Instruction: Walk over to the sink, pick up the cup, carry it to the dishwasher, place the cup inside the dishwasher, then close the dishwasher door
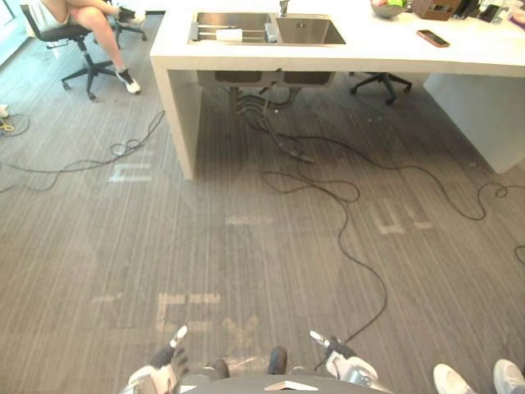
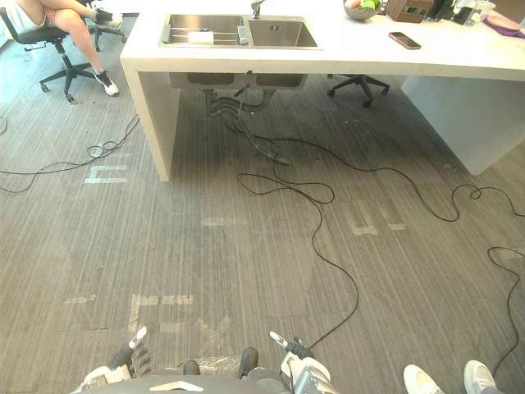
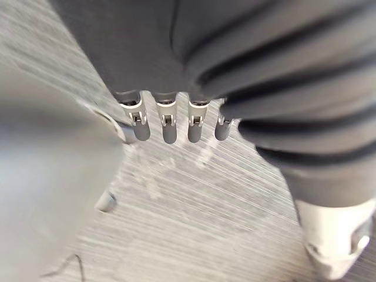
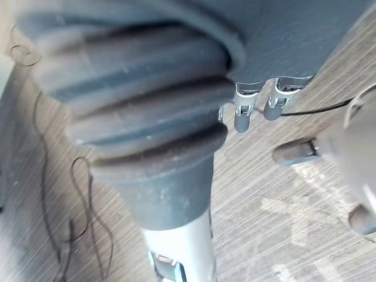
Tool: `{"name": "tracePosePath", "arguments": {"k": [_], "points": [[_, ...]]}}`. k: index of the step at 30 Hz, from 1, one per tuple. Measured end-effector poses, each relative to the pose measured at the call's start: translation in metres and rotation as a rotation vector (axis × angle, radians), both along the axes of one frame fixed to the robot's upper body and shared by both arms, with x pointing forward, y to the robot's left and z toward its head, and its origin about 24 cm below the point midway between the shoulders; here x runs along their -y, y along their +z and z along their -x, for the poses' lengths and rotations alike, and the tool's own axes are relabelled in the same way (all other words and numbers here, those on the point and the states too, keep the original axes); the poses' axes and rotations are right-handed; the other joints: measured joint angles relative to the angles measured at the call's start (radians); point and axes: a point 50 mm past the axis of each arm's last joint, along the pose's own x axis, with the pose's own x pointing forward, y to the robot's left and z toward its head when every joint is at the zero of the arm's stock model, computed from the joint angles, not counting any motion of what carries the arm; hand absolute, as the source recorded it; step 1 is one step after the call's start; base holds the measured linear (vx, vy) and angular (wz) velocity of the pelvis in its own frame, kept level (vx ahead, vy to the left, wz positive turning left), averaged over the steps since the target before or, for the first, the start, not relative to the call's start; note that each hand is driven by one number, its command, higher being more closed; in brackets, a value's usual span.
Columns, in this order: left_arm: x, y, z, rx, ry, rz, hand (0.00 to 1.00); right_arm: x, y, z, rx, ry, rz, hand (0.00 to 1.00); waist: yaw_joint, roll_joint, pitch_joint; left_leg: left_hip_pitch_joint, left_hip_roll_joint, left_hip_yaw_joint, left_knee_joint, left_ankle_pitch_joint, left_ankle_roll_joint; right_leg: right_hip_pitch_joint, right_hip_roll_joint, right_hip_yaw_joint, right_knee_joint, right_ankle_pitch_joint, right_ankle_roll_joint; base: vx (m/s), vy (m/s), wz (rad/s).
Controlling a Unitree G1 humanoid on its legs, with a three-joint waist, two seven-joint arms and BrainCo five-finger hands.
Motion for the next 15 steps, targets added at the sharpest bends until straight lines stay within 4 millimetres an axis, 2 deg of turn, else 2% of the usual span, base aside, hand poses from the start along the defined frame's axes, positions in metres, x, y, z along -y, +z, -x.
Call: {"name": "tracePosePath", "arguments": {"k": [1,2,6,10,13,15], "points": [[0.006,0.006,-0.016,0.068,-0.003,0.015,0.0,-0.002,0.003,-0.007,0.029,0.01,0.004,0.0,0.0,-0.007,0.007,0.001,-0.004,-0.001,0.001,0.001,0.001,0.003,-0.005,-0.018,0.003,0.0,0.0,-0.04,0.03,0.01],[0.009,0.009,-0.023,0.094,-0.009,0.017,0.0,-0.003,0.004,-0.01,0.039,0.018,0.008,0.0,0.0,-0.007,0.009,0.004,-0.007,-0.002,0.001,0.002,0.003,0.006,-0.008,-0.025,0.005,-0.001,0.001,-0.05,0.037,0.03],[0.012,0.014,-0.033,0.152,-0.045,-0.014,0.0,-0.005,0.006,-0.014,0.054,0.099,0.06,0.0,-0.005,0.002,0.015,0.007,-0.015,-0.013,-0.001,0.007,0.014,0.018,-0.017,-0.048,0.005,-0.009,0.01,-0.05,0.041,0.09],[0.011,0.012,-0.029,0.128,-0.065,-0.076,0.0,-0.005,0.007,-0.016,0.056,0.131,0.082,0.0,-0.003,0.005,0.017,0.011,-0.017,-0.019,-0.001,0.012,0.024,0.021,-0.019,-0.055,0.006,-0.01,0.009,-0.03,0.027,0.06],[0.008,0.009,-0.022,0.075,-0.092,-0.19,0.0,-0.005,0.007,-0.016,0.053,0.154,0.108,0.0,-0.003,0.005,0.017,0.025,-0.017,-0.025,-0.002,0.014,0.026,0.038,-0.02,-0.061,0.006,-0.011,0.007,-0.04,0.025,0.06],[0.001,0.009,-0.017,0.045,-0.127,-0.342,0.0,-0.005,0.009,-0.018,0.065,0.204,0.156,0.0,-0.003,0.005,0.017,0.03,-0.018,-0.017,-0.008,0.008,0.022,0.048,-0.02,-0.057,0.005,-0.02,0.01,-0.06,0.036,-0.05]]}}
